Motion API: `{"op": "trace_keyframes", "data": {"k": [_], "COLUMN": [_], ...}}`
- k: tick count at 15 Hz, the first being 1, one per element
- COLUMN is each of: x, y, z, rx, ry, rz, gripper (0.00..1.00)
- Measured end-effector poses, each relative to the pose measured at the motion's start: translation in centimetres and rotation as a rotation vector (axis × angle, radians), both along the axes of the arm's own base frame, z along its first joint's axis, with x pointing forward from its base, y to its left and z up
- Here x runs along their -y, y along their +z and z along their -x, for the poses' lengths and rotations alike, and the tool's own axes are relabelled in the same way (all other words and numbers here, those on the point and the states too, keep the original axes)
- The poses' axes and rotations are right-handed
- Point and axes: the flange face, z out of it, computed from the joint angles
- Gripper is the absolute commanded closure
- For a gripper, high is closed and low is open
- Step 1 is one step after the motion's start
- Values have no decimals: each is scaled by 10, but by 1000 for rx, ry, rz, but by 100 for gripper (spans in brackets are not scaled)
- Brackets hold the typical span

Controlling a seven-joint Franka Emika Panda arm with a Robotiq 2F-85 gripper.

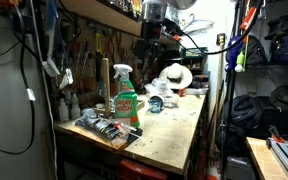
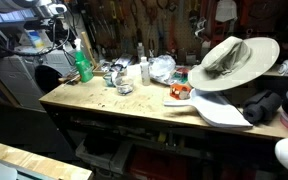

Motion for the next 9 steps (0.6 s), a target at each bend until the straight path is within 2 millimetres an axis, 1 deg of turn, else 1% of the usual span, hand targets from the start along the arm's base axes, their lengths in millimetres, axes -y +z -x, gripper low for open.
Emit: {"op": "trace_keyframes", "data": {"k": [3,5,7,9], "x": [6,16,37,62], "y": [5,8,7,4], "z": [26,45,64,84], "rx": [-40,-32,-16,-24], "ry": [2,-25,-71,-115], "rz": [25,59,95,91], "gripper": [0,0,0,0]}}
